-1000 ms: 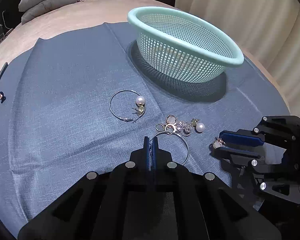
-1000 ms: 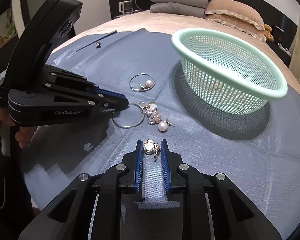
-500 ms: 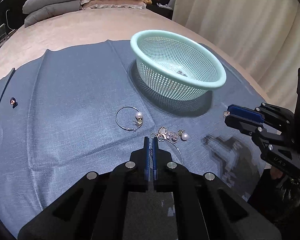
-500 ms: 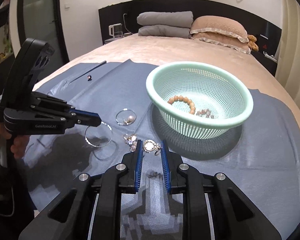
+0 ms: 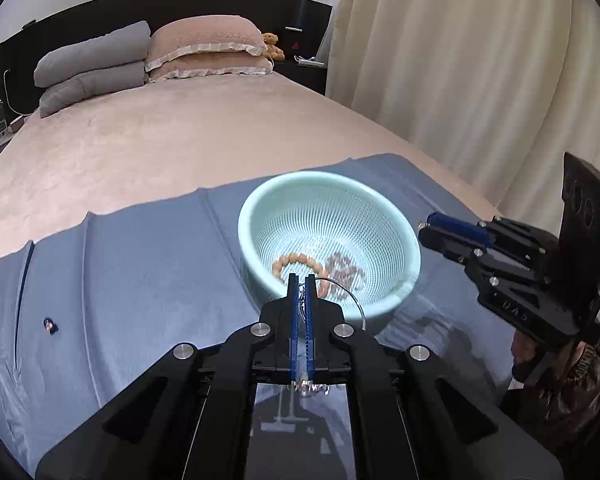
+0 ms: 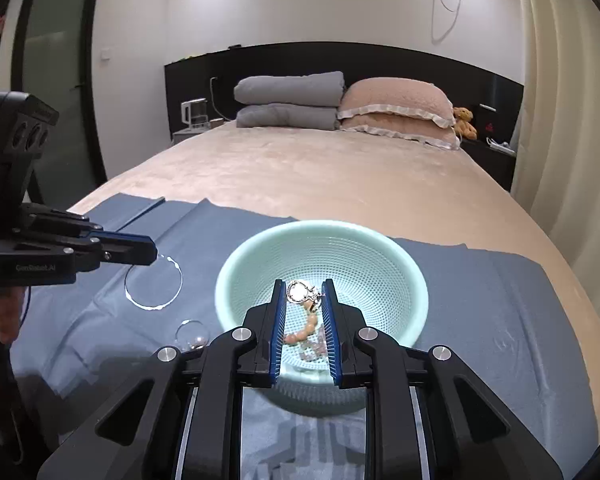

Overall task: Organize jewelry
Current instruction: 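Drop the held earrings into the green colander by opening both tools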

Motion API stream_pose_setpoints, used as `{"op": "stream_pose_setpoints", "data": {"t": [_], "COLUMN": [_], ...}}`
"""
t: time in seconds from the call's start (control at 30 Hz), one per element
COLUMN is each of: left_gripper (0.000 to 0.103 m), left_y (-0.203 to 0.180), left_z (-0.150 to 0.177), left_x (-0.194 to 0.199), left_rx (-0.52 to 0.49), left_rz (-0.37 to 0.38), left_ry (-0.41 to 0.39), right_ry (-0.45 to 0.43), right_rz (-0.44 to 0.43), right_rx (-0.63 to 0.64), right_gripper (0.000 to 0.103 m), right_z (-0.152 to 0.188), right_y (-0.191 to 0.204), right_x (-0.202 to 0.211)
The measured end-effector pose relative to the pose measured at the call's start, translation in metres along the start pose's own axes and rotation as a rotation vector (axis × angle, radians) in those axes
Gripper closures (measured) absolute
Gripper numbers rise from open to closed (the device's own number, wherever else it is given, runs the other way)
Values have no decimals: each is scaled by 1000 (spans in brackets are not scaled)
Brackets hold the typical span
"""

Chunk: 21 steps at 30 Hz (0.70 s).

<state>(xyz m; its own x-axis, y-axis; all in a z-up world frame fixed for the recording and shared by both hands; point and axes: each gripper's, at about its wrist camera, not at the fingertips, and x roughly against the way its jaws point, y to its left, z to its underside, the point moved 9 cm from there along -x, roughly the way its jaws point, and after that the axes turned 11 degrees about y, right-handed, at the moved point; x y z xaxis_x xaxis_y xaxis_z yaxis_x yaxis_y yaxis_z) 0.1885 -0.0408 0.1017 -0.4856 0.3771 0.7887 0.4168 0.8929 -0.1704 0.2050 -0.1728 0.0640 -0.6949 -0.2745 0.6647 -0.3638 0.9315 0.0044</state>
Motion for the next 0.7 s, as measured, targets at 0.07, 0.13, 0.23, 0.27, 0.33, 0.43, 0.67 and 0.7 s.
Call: {"op": "stream_pose_setpoints", "data": {"t": [0.07, 0.13, 0.23, 0.27, 0.33, 0.43, 0.67, 0.7], "left_gripper": [100, 100, 100, 100, 100, 100, 74, 65], "left_y": [1, 0, -1, 0, 3, 4, 9, 9], "left_z": [-17, -30, -36, -35, -30, -23, -16, -15], "left_x": [-8, -23, -46, -54, -66, -77, -80, -77], "left_rx": [-10, -10, -8, -6, 1, 26, 44, 53], "left_rz": [-13, -8, -7, -9, -25, 5, -4, -10], "left_ry": [-7, -1, 24, 37, 56, 82, 100, 90], "right_ry": [20, 46, 76, 81, 92, 105, 97, 89], "right_rz": [-21, -7, 0, 3, 7, -1, 23, 27], "right_rx": [-65, -95, -108, -107, -108, -118, -141, -143], "right_gripper": [86, 86, 86, 86, 86, 86, 76, 68], "right_z": [2, 8, 19, 21, 23, 28, 32, 32], "right_y": [-13, -22, -29, -30, -33, -35, -39, -39], "right_x": [-12, -25, -37, -40, -44, -47, -45, -44]}}
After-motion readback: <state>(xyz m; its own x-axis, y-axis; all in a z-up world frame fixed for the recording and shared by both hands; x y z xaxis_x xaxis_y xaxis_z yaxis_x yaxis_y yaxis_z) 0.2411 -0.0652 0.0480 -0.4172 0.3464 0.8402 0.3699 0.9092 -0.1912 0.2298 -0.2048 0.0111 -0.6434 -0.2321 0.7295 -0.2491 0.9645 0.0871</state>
